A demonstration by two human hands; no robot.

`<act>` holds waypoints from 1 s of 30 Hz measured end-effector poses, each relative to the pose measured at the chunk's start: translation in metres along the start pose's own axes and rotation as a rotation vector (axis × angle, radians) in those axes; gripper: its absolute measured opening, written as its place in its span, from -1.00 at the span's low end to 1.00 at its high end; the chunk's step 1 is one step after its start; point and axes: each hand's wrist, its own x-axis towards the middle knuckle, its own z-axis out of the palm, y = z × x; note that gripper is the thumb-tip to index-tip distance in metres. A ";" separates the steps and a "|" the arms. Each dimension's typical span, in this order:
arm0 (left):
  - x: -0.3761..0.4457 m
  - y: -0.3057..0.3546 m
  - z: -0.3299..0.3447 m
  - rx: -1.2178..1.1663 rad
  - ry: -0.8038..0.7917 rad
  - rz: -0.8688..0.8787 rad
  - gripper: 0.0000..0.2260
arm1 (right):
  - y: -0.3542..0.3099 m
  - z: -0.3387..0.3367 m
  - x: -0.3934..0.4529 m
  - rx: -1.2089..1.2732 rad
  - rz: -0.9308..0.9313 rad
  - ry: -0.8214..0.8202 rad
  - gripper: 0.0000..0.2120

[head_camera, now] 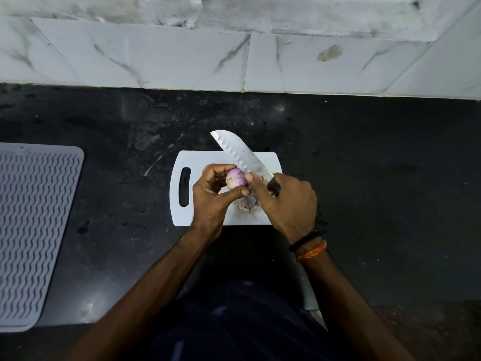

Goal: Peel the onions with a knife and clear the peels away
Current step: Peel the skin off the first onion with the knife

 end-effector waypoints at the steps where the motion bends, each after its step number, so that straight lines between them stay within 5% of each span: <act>1: 0.000 0.001 0.000 0.018 -0.002 0.011 -0.59 | -0.002 0.001 0.001 -0.030 0.023 0.009 -0.44; 18: -0.006 0.007 -0.004 0.079 -0.066 0.008 -0.59 | 0.024 0.002 0.018 -0.086 0.178 -0.004 -0.29; 30: -0.007 0.012 -0.004 0.044 -0.083 -0.020 -0.56 | 0.042 -0.005 0.019 -0.002 -0.112 -0.082 -0.49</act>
